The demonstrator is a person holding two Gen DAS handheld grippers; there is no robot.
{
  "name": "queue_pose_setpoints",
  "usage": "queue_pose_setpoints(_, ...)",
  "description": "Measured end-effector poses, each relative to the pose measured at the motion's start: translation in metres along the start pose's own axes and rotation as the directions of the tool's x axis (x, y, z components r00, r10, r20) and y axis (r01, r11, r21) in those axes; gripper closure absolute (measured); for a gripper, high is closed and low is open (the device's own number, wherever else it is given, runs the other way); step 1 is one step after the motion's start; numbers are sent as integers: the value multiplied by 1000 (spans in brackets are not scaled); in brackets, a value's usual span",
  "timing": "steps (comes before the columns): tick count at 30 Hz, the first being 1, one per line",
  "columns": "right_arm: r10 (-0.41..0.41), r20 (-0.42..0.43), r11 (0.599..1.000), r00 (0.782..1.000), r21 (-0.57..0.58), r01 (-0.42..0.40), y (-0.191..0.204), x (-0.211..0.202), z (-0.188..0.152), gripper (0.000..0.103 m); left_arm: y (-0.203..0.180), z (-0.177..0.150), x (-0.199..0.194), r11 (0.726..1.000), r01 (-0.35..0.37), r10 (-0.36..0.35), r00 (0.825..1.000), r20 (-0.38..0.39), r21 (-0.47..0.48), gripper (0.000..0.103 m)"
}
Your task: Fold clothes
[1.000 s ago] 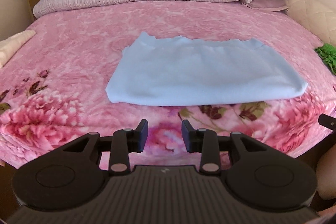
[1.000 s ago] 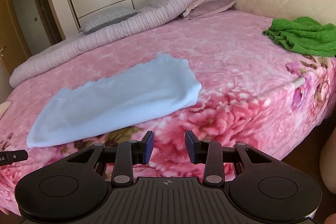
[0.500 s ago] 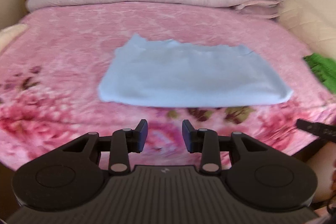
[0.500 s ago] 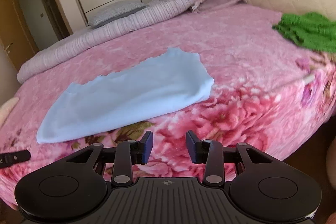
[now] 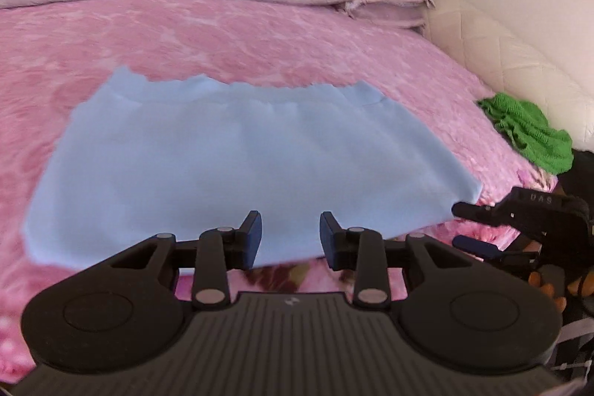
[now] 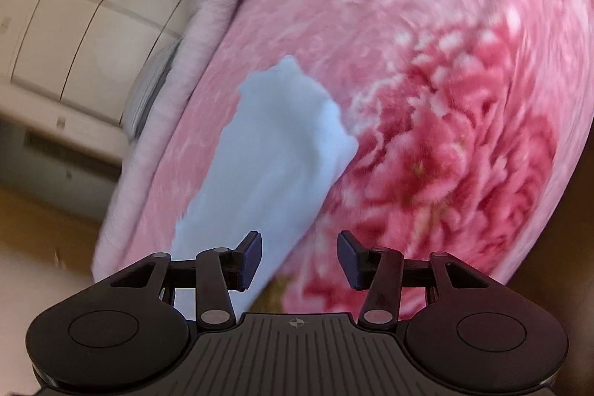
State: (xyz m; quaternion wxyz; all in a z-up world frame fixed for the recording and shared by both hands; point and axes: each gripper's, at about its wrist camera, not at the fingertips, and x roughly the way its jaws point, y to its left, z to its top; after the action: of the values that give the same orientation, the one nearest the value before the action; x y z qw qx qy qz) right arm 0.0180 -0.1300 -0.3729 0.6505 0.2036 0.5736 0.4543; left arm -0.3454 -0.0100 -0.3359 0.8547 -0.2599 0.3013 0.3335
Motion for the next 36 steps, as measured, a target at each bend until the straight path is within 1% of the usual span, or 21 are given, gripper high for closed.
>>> queue_pose_setpoints(4,13,22,997,1000,73,-15,-10,14,13,54,-7,4,36,998,-3,5,999,-36,59,74)
queue_pose_setpoints(8,20,49,995,999,93,-25,-15,22,21,54,-12,0,62,993,-26,37,995,-92,118,74)
queue_pose_setpoints(9,19,52,996,998,89,-24,-15,23,23,54,-14,-2,67,990,-33,46,994,-97,137,74)
queue_pose_setpoints(10,18,54,996,998,87,-22,-15,25,24,54,-15,-5,69,986,-39,52,995,-82,159,73)
queue_pose_setpoints(13,22,63,995,998,97,-28,-17,30,27,54,-19,-4,72,982,-53,69,994,-81,179,73)
queue_pose_setpoints(15,19,69,995,997,100,-26,-17,32,27,54,-16,1,70,988,-40,56,993,-100,151,74)
queue_pose_setpoints(16,12,72,995,997,99,-19,-16,33,28,54,-8,4,65,994,-25,36,994,-101,107,74)
queue_pose_setpoints(17,6,74,995,997,98,-13,-15,34,28,58,0,7,60,998,-9,15,995,-99,62,74)
queue_pose_setpoints(18,-22,73,996,997,84,16,-13,35,29,65,9,9,55,1000,7,-6,995,-97,17,74)
queue_pose_setpoints(19,-56,65,997,996,61,52,-8,37,29,76,19,12,48,1000,7,-9,996,-88,-28,74)
queue_pose_setpoints(21,-111,61,993,992,-20,112,3,38,30,83,44,17,33,994,-12,5,998,-64,-109,77)
queue_pose_setpoints(23,-178,71,973,982,-137,186,22,39,29,89,70,18,18,984,-19,11,999,-45,-179,77)
queue_pose_setpoints(24,-222,105,937,969,-253,242,39,41,21,89,83,18,11,976,-16,8,999,-39,-216,77)
queue_pose_setpoints(25,-262,149,879,953,-372,300,58,43,13,90,95,18,4,967,-13,5,999,-32,-253,77)
queue_pose_setpoints(26,-249,175,826,952,-474,304,70,45,-5,91,108,18,-3,957,-9,2,1000,-24,-290,77)
queue_pose_setpoints(27,-226,196,766,954,-570,298,80,46,-25,91,118,16,-8,944,17,-23,1000,-15,-331,77)
queue_pose_setpoints(28,-201,213,695,956,-657,292,90,48,-44,91,128,13,-12,928,44,-49,999,-4,-371,77)
queue_pose_setpoints(29,-173,228,614,958,-735,286,100,50,-64,91,136,11,-16,910,72,-75,997,8,-409,77)
queue_pose_setpoints(31,-115,247,429,962,-862,272,121,54,-103,92,152,6,-23,867,127,-125,991,36,-481,77)
queue_pose_setpoints(33,-53,252,219,966,-941,257,141,57,-142,92,164,0,-28,828,161,-151,986,63,-537,77)
queue_pose_setpoints(36,37,232,-116,972,-965,235,171,63,-201,90,178,-6,-28,780,195,-179,980,86,-595,77)
